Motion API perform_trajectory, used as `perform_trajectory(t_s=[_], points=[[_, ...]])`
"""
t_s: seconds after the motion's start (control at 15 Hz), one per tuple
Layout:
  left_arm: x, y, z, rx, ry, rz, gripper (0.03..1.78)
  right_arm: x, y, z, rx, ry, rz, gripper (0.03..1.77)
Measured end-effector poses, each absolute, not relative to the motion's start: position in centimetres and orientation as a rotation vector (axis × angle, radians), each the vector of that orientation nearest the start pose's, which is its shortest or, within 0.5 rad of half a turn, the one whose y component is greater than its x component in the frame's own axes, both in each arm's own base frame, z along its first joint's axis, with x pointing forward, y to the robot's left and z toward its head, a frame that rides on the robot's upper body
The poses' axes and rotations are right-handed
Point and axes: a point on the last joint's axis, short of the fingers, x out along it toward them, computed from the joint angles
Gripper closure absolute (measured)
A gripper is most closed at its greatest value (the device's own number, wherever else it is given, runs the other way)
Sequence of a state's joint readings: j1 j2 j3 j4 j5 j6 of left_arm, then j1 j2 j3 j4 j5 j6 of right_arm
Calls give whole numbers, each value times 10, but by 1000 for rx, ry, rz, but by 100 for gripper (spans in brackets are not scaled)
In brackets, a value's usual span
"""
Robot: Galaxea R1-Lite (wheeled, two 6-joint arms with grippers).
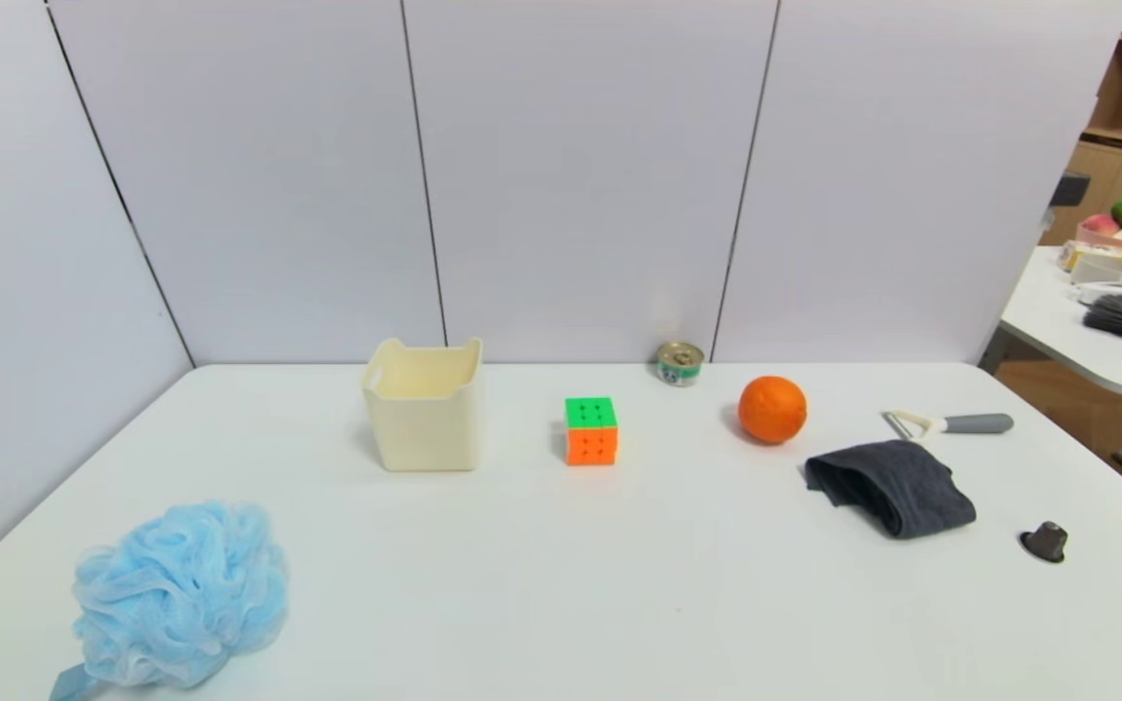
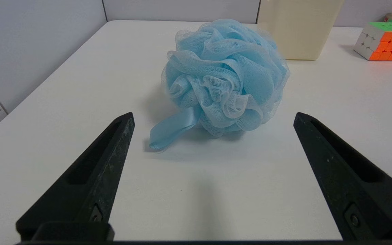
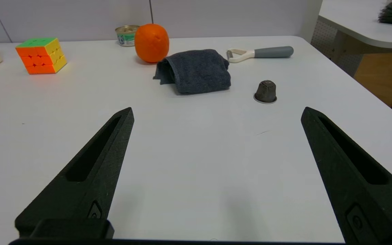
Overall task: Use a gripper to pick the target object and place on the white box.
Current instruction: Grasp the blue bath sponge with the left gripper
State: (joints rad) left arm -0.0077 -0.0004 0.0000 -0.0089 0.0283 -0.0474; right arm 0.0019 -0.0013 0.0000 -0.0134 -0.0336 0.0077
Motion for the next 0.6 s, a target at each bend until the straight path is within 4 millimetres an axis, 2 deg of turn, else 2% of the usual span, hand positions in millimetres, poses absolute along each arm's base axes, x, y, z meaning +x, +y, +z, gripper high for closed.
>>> perform_trajectory(t_s=[0.6], points=[[-23,1,76,-48,-10,21,12,-23,-1,77,8,-15,-31,10]])
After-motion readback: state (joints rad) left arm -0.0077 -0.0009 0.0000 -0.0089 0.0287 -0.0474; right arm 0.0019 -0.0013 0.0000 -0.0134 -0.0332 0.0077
